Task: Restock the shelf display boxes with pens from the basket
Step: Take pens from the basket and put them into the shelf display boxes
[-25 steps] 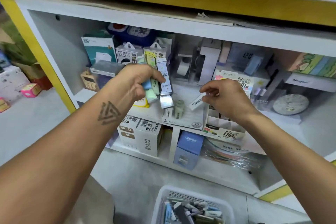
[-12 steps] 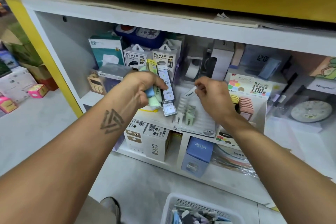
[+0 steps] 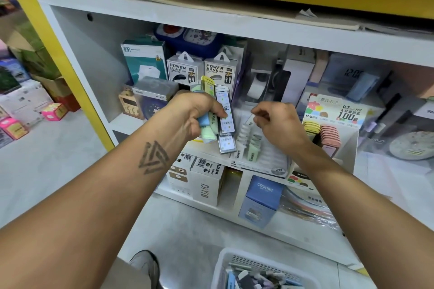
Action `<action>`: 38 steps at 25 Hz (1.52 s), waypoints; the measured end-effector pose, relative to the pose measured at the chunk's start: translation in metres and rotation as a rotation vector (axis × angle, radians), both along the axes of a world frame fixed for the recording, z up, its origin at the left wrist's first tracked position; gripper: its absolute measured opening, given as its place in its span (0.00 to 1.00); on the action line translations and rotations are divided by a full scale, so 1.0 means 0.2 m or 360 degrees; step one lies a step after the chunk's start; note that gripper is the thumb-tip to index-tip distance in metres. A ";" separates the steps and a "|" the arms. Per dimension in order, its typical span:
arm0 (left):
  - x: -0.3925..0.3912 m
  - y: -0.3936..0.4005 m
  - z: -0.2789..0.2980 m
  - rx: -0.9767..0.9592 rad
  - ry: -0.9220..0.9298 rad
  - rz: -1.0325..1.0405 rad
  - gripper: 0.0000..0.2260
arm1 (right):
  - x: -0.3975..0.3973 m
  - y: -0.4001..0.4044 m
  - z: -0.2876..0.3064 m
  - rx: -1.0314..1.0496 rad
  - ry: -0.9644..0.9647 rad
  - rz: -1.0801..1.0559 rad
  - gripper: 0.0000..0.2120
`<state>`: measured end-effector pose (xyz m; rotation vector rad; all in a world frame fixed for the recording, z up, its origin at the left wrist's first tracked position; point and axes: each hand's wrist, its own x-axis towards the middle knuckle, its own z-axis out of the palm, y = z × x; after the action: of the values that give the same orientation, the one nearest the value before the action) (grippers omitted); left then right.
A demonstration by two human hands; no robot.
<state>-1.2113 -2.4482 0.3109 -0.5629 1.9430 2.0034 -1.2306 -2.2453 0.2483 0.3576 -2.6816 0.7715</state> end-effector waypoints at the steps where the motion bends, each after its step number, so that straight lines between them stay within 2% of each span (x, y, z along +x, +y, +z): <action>1: 0.01 0.01 0.01 0.0001 0.0003 0.0001 0.17 | 0.00 -0.01 0.00 0.0024 -0.0002 0.0027 0.09; 5: 0.04 0.04 0.03 0.0072 0.0058 -0.0021 0.15 | 0.01 -0.01 0.00 0.0227 0.0081 0.0120 0.09; 9: 0.05 0.06 0.03 0.0079 0.0067 -0.0057 0.18 | 0.01 -0.05 -0.01 0.0525 -0.0180 0.0154 0.23; 10: 0.06 0.07 0.03 0.0087 0.0067 -0.0081 0.19 | 0.02 -0.05 0.00 0.0510 -0.0194 0.0140 0.24; 11: 0.06 0.08 0.04 0.0092 0.0058 -0.0104 0.19 | 0.03 -0.05 0.02 0.0387 -0.0177 0.0108 0.23; 12: 0.07 0.10 0.04 0.0084 0.0045 -0.0119 0.20 | 0.05 -0.04 0.06 0.0129 -0.0175 0.0065 0.19; 15: 0.10 0.18 0.05 0.0063 0.0048 -0.0231 0.19 | 0.14 0.02 0.19 -0.0953 -0.0474 0.0056 0.09; 16: 0.12 0.22 0.06 0.0079 0.0051 -0.0307 0.18 | 0.17 0.05 0.22 -0.1093 -0.0544 0.0089 0.09; 18: 0.17 0.31 0.06 0.0111 0.0033 -0.0437 0.18 | 0.25 0.11 0.26 -0.1132 -0.0569 0.0088 0.10; 21: 0.22 0.41 0.06 0.0167 0.0022 -0.0487 0.22 | 0.32 0.26 0.30 -0.1312 -0.0557 -0.0073 0.09; 23: 0.24 0.46 0.06 0.0212 0.0022 -0.0472 0.16 | 0.38 0.39 0.35 -0.1471 -0.0496 -0.0208 0.11; 25: 0.24 0.50 0.06 0.0189 0.0020 -0.0432 0.11 | 0.42 0.53 0.38 -0.1375 -0.0328 -0.0308 0.11; 28: 0.25 0.54 0.05 0.0132 0.0045 -0.0382 0.09 | 0.47 0.66 0.40 -0.0959 -0.0168 -0.0363 0.09; 33: 0.26 0.59 0.02 0.0091 0.0087 -0.0353 0.15 | 0.50 0.76 0.39 -0.0362 -0.0014 -0.0417 0.04; 38: 0.22 0.62 -0.01 0.0081 0.0048 -0.0369 0.14 | 0.45 0.81 0.33 0.0089 0.0081 -0.0435 0.02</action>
<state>-1.1670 -2.3233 0.3096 -0.2817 1.8725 1.9188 -1.1413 -2.0831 0.3150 0.0210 -2.6329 0.5979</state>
